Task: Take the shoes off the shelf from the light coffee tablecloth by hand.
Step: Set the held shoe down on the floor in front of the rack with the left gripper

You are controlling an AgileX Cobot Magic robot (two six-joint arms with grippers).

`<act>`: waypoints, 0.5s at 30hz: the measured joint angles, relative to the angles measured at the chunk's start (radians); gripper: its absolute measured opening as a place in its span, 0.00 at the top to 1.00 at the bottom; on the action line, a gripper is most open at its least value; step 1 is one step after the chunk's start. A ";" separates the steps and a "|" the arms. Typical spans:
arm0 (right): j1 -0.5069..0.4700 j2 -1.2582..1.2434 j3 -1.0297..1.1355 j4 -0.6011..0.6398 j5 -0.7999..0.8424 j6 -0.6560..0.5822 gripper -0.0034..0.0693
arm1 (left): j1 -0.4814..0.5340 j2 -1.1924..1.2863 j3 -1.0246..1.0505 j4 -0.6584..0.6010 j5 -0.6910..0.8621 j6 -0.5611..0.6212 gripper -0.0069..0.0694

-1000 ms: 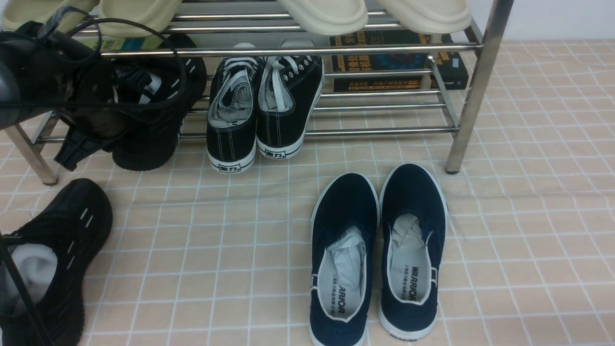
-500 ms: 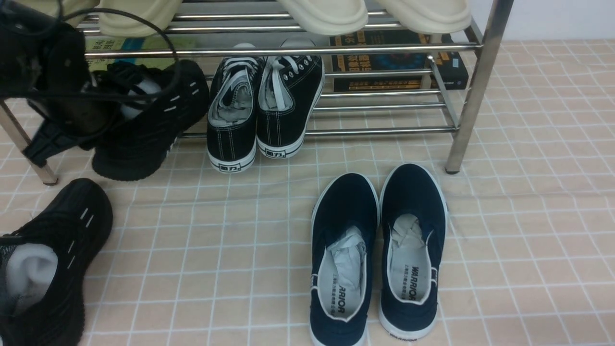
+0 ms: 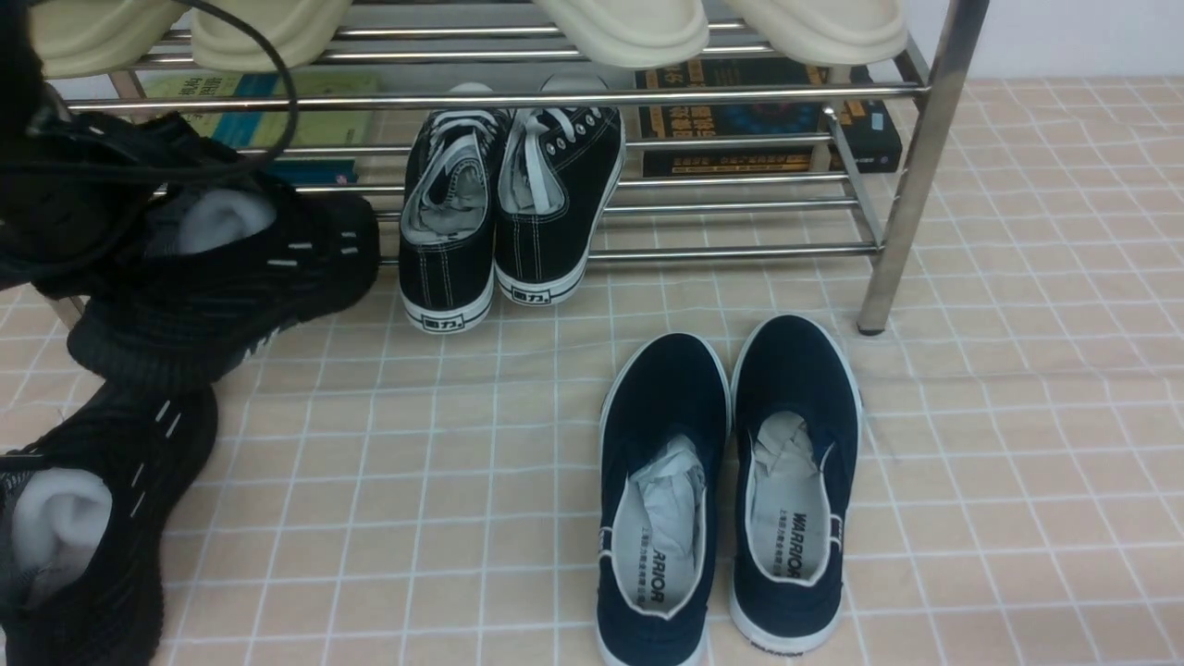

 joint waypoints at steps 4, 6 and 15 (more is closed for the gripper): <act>0.000 0.000 0.000 0.000 0.000 0.000 0.62 | 0.000 -0.035 0.000 -0.084 0.023 0.035 0.80; 0.000 0.000 0.000 0.000 0.000 0.000 0.62 | 0.000 -0.044 0.000 -0.120 0.045 0.027 0.80; 0.000 0.000 0.000 0.000 0.000 0.000 0.62 | 0.000 -0.045 0.000 -0.076 0.212 -0.124 0.80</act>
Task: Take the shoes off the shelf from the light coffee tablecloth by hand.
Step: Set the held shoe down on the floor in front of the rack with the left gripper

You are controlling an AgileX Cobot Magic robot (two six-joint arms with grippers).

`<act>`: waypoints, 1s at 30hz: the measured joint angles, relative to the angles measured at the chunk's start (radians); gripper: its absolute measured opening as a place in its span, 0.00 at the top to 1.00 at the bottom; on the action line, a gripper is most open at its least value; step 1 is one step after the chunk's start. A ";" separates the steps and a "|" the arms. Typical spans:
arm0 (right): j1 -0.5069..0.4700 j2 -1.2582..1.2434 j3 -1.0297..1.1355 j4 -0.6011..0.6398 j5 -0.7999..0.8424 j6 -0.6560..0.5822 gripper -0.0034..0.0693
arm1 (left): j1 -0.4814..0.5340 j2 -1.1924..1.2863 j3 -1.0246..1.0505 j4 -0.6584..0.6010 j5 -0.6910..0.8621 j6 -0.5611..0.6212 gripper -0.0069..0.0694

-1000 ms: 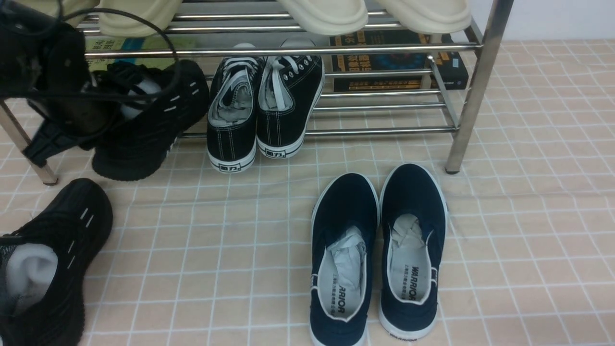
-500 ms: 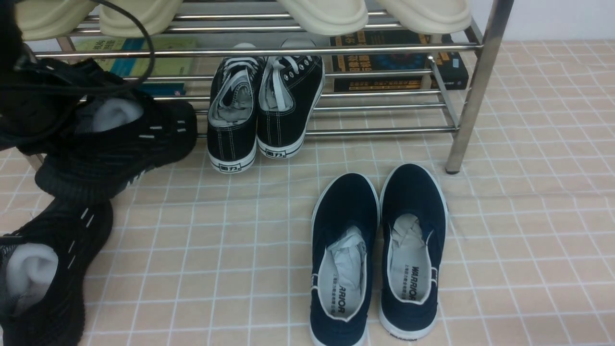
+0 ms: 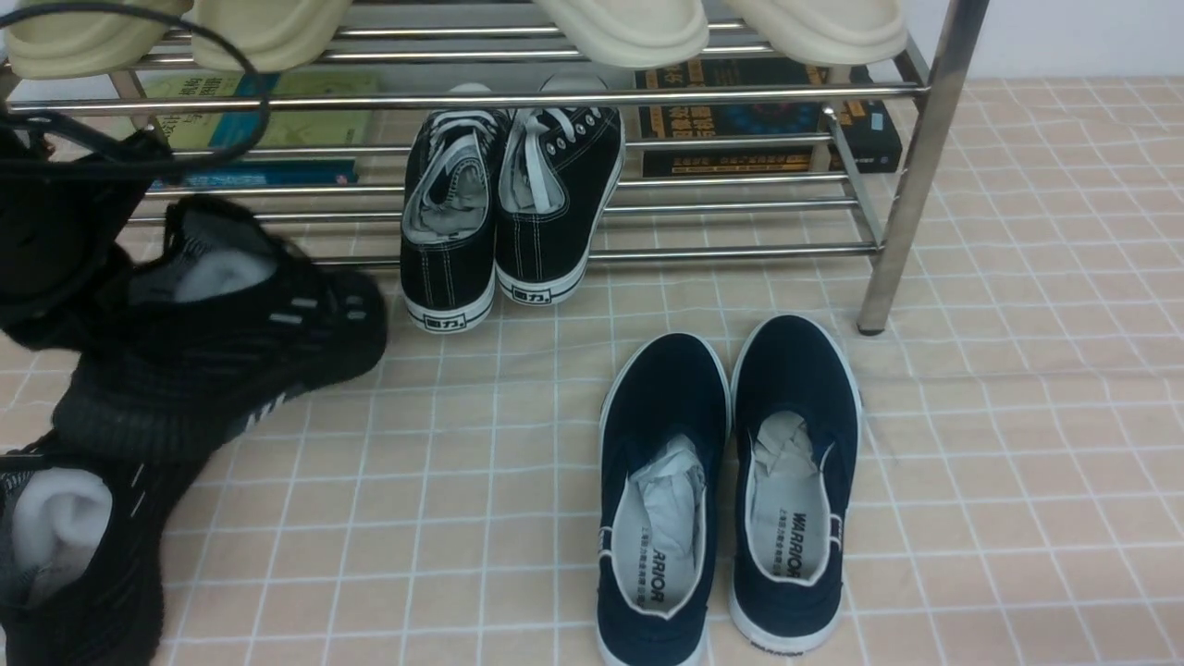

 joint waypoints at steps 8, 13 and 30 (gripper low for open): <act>0.000 0.000 0.000 0.000 0.000 0.000 0.62 | -0.171 0.000 0.000 0.090 0.039 -0.112 0.80; 0.000 0.000 0.000 0.000 0.000 0.000 0.62 | -0.259 0.000 0.000 0.157 0.041 -0.267 0.80; 0.000 0.000 0.000 0.000 0.000 0.000 0.62 | -0.267 0.000 0.136 0.140 0.017 -0.502 0.80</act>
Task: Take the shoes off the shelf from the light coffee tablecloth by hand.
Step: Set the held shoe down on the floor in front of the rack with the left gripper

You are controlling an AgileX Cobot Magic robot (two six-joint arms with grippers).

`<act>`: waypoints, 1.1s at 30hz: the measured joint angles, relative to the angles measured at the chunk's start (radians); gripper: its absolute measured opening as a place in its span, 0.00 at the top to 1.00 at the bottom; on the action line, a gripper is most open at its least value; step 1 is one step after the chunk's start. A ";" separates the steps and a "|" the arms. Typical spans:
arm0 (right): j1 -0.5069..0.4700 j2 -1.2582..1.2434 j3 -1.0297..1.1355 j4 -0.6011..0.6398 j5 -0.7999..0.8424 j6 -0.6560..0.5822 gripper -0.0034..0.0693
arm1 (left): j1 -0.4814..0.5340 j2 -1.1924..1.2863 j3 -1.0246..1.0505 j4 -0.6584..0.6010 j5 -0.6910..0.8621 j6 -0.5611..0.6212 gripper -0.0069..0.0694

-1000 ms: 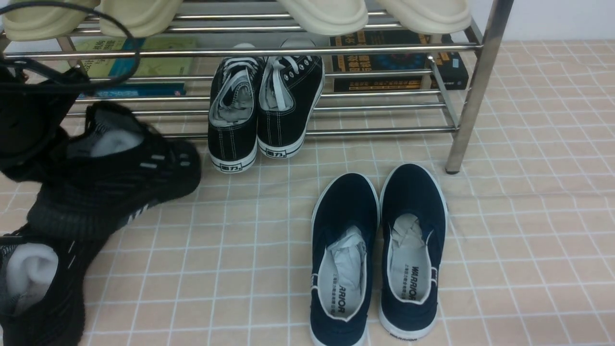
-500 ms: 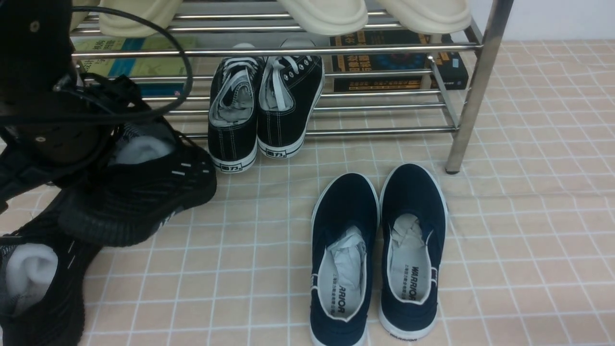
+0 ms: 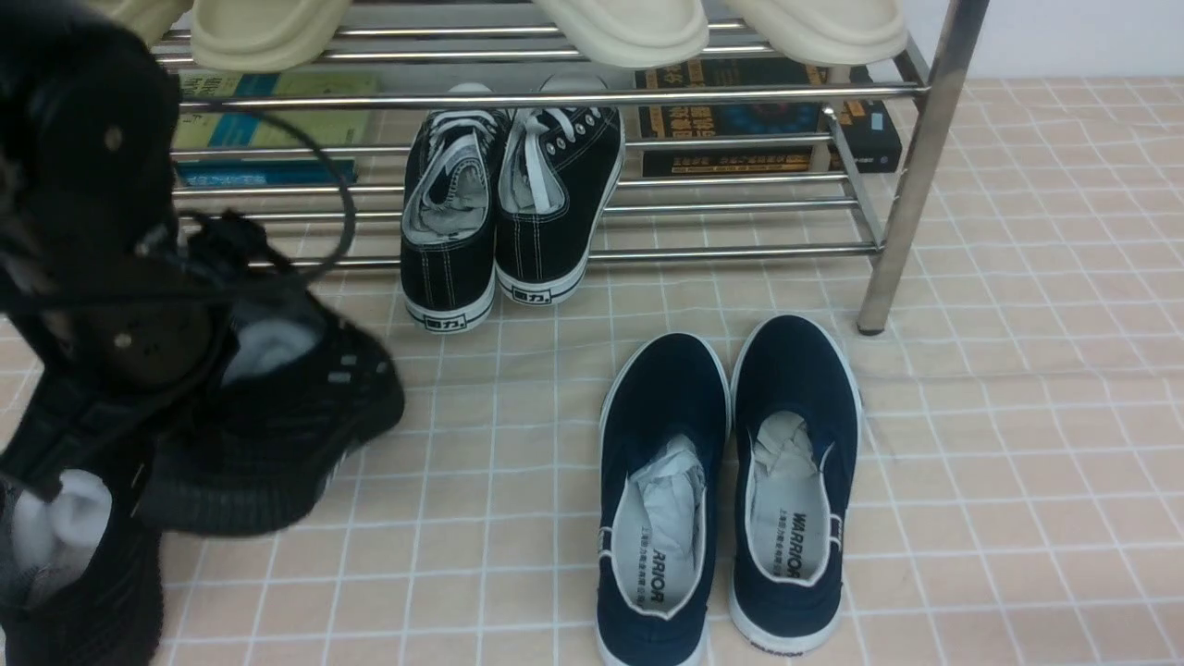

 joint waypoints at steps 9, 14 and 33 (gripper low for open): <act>0.000 0.000 0.000 0.000 0.000 0.000 0.62 | 0.000 -0.004 0.139 0.020 -0.131 -0.073 0.80; 0.000 0.000 0.000 0.000 0.000 0.000 0.62 | 0.000 -0.005 0.178 0.020 -0.167 -0.089 0.80; 0.000 0.000 0.000 0.000 0.000 0.000 0.62 | 0.000 0.018 0.180 0.067 -0.135 -0.008 0.80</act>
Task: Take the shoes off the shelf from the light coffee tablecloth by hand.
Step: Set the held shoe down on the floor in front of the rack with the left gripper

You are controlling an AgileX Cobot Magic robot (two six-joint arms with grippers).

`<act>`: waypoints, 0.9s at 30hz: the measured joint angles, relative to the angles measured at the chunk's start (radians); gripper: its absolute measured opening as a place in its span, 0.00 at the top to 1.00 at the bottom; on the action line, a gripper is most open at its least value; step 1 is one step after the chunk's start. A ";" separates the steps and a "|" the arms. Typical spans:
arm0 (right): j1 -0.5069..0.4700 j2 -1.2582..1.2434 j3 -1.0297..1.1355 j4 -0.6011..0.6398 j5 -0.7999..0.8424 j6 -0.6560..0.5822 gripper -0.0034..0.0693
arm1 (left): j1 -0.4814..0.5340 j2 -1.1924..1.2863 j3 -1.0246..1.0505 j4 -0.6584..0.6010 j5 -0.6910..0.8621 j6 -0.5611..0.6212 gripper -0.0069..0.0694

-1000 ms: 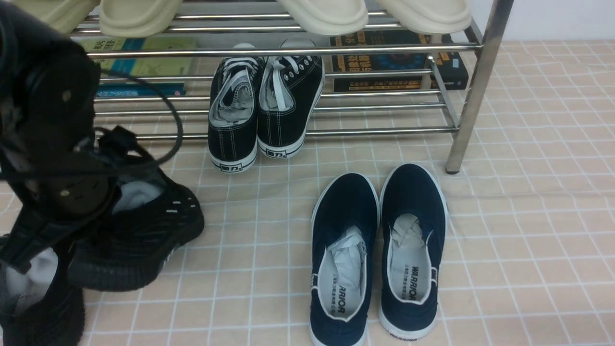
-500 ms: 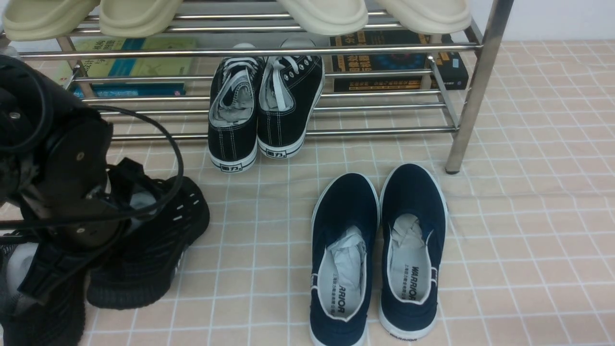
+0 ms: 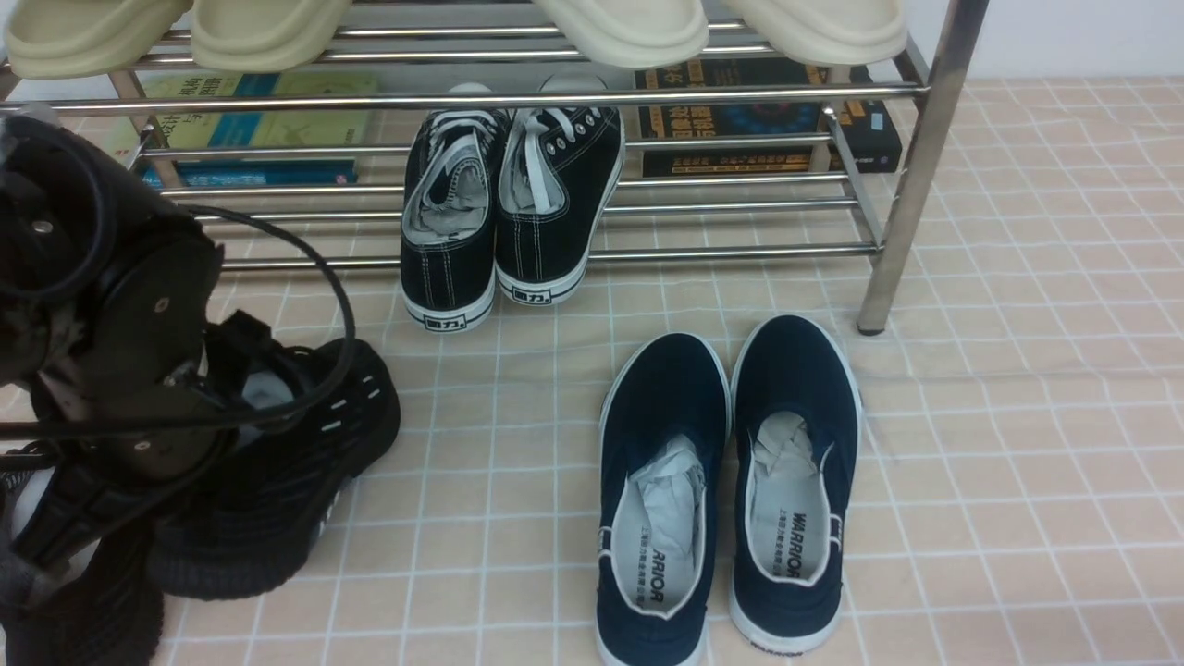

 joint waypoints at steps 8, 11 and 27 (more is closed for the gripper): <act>0.000 0.000 0.000 0.000 0.000 0.000 0.62 | 0.000 0.079 0.000 -0.060 0.011 0.219 0.79; 0.000 0.000 0.000 0.000 0.000 0.000 0.62 | 0.000 0.088 0.000 -0.076 0.008 0.259 0.77; 0.000 0.000 0.000 0.000 0.000 0.000 0.62 | 0.000 0.088 -0.054 -0.028 0.108 0.806 0.47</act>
